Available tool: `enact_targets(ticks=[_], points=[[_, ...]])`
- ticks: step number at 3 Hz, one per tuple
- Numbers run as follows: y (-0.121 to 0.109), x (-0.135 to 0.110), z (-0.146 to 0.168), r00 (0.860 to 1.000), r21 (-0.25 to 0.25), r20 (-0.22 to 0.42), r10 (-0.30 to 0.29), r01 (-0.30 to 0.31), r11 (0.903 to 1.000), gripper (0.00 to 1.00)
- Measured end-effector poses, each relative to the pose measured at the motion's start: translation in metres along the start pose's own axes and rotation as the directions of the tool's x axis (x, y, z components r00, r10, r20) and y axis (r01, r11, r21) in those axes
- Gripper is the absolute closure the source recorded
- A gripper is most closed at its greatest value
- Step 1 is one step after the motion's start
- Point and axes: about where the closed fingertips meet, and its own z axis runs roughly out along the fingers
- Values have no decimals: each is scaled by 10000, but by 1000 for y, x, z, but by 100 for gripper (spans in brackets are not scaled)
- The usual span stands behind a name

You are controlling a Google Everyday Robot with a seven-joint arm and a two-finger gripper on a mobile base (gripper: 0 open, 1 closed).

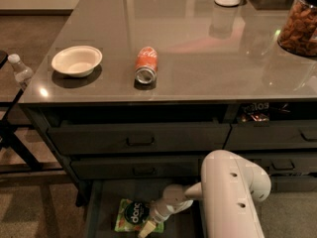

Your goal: Pick green rice chip bag from bottom drawer and place on counter

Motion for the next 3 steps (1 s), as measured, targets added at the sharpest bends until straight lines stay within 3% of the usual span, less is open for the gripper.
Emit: enact_targets(ticks=[3], points=[[0, 0, 0, 10000, -1, 0, 0, 0, 10000, 87]])
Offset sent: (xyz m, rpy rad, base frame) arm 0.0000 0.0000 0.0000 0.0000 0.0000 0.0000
